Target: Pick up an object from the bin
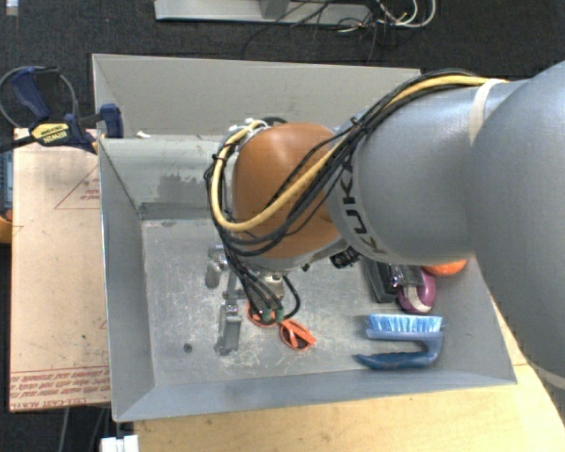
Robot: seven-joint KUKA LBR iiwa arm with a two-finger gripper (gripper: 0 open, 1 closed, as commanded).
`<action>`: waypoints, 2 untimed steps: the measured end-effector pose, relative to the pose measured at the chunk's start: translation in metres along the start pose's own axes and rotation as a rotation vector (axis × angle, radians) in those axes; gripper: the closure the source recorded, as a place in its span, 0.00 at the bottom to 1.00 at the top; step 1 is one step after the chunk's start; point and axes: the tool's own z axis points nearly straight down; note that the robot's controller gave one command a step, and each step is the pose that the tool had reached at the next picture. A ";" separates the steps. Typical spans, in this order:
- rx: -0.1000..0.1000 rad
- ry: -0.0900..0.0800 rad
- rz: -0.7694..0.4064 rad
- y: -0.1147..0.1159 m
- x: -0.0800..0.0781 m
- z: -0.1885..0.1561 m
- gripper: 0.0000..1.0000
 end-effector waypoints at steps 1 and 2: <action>-0.001 -0.007 0.005 -0.001 -0.002 -0.005 0.00; 0.001 0.000 -0.154 -0.065 0.006 0.095 0.00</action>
Offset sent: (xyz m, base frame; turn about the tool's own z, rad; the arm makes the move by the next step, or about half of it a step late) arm -0.0058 -0.0635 -0.0921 -0.1591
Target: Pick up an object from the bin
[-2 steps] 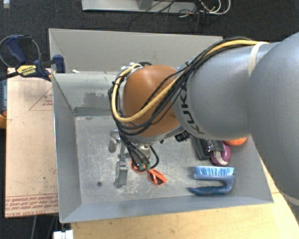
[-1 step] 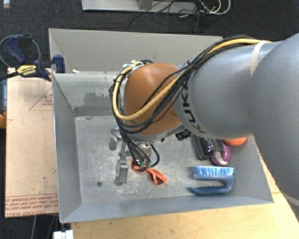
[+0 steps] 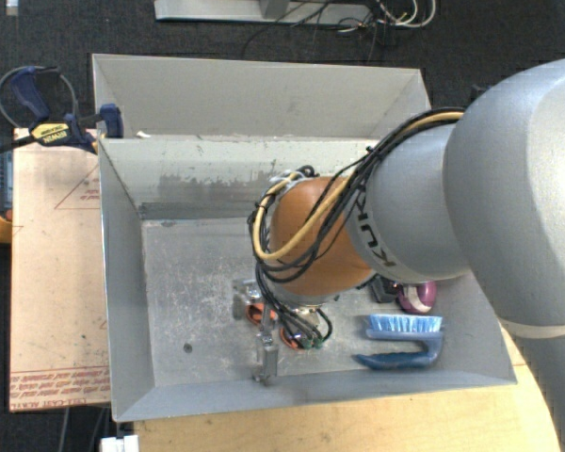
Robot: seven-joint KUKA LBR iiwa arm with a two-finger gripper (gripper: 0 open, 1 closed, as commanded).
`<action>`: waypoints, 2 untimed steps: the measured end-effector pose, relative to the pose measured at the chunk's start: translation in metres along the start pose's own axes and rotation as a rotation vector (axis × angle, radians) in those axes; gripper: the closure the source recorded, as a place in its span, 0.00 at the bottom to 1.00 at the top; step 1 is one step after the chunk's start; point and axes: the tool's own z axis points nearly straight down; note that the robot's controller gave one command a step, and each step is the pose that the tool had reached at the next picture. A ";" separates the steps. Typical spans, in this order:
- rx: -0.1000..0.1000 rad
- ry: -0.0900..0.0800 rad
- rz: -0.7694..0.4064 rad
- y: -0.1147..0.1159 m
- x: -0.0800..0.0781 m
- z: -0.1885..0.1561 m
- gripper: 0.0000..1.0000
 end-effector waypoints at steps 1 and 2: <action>-0.005 -0.016 0.031 -0.019 -0.003 -0.052 0.00; -0.003 0.001 -0.004 -0.062 0.008 -0.032 0.00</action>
Offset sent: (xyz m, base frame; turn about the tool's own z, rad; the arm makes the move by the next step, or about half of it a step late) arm 0.0021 -0.0624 0.0326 -0.0074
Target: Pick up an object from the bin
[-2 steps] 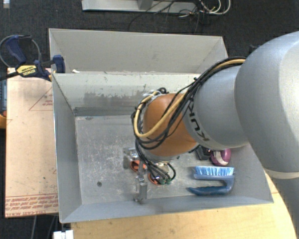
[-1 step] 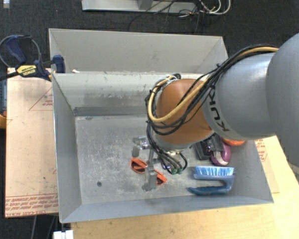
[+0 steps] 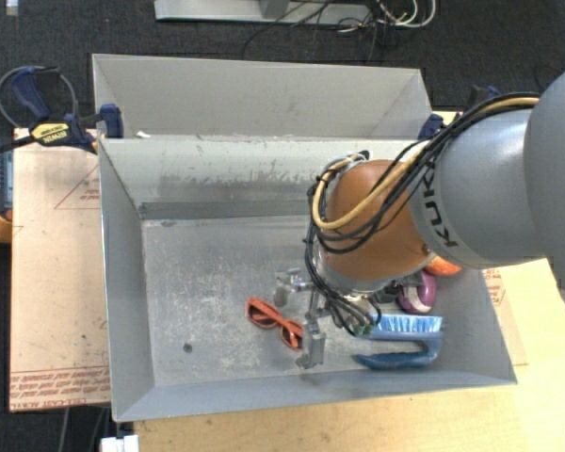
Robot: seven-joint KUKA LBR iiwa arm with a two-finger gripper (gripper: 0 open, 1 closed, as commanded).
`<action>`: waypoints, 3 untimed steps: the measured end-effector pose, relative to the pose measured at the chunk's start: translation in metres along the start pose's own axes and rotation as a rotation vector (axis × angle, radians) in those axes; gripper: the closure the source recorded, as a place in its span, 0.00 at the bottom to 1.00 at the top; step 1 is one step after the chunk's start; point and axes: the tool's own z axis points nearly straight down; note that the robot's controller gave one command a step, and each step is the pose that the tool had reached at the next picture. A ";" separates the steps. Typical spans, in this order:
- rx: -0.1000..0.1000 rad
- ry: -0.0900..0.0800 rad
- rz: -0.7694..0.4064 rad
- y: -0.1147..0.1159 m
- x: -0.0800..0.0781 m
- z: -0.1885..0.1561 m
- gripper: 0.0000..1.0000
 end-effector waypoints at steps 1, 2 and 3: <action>-0.007 -0.016 0.327 0.007 -0.001 0.030 0.00; -0.001 -0.001 0.104 -0.017 0.017 0.029 1.00; -0.001 -0.001 0.104 -0.017 0.017 0.029 1.00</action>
Offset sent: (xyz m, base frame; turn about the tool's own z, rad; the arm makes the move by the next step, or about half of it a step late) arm -0.0146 -0.0196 -0.0295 0.1009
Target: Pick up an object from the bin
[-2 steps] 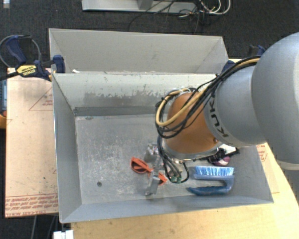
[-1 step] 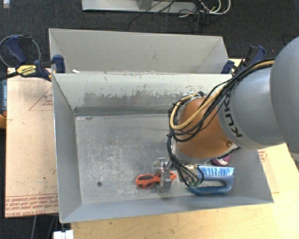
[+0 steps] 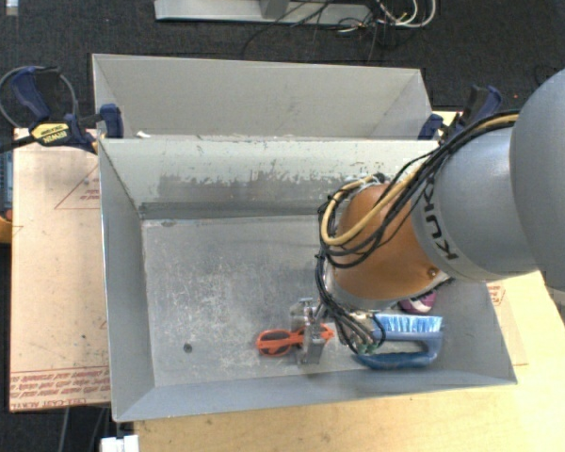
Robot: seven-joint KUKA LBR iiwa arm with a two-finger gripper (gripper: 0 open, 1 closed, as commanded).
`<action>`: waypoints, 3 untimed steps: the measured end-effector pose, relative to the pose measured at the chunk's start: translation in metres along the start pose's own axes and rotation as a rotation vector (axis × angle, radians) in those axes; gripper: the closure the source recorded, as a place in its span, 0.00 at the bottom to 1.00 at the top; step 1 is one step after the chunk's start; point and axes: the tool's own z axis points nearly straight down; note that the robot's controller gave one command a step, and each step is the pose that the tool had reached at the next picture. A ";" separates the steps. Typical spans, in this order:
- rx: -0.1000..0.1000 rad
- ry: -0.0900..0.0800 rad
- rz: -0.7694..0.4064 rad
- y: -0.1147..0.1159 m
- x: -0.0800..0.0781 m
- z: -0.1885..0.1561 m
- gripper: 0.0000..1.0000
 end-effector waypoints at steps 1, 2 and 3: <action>-0.001 0.000 0.002 0.000 0.000 -0.004 1.00; -0.001 0.010 0.002 0.000 0.003 -0.022 1.00; -0.001 0.007 0.003 0.001 0.002 -0.057 1.00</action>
Offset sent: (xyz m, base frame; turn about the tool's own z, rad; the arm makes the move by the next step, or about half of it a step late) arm 0.0000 0.0000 0.0697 0.0015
